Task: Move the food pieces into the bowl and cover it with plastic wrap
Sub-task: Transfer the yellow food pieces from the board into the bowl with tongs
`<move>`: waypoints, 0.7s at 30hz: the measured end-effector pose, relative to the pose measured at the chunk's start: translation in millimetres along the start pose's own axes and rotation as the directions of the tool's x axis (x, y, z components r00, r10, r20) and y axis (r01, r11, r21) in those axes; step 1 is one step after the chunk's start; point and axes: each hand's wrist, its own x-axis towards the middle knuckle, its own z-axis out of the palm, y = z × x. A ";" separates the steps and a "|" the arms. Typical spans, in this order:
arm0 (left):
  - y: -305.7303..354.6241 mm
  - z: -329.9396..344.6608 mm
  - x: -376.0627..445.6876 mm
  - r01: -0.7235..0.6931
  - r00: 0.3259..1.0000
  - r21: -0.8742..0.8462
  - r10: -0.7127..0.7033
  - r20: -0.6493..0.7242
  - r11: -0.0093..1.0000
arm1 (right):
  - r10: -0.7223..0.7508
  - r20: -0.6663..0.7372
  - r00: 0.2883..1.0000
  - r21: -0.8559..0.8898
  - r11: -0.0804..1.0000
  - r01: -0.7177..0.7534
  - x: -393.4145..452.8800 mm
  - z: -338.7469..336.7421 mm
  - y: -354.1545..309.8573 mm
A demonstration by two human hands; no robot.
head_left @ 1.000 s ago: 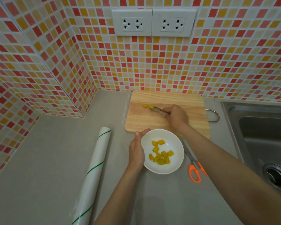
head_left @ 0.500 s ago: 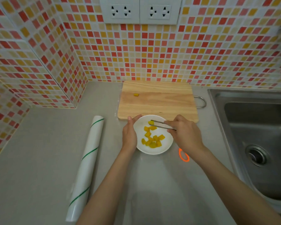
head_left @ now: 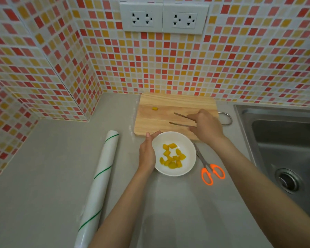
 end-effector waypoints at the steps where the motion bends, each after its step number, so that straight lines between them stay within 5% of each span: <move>1: -0.2 0.2 0.2 0.003 1.000 -0.004 -0.003 -0.001 1.000 | 0.015 0.016 1.000 0.034 0.999 -0.016 11.2 3.7 -4.0; 7: -0.5 1.9 0.8 0.015 1.000 -0.034 -0.016 -0.010 0.999 | 0.036 0.084 0.996 0.187 0.981 -0.051 62.1 27.8 -38.3; 21: -5.0 0.4 1.6 -0.011 1.000 -0.022 0.010 -0.022 1.000 | 0.052 0.017 0.999 0.143 0.988 -0.054 82.9 50.4 -47.3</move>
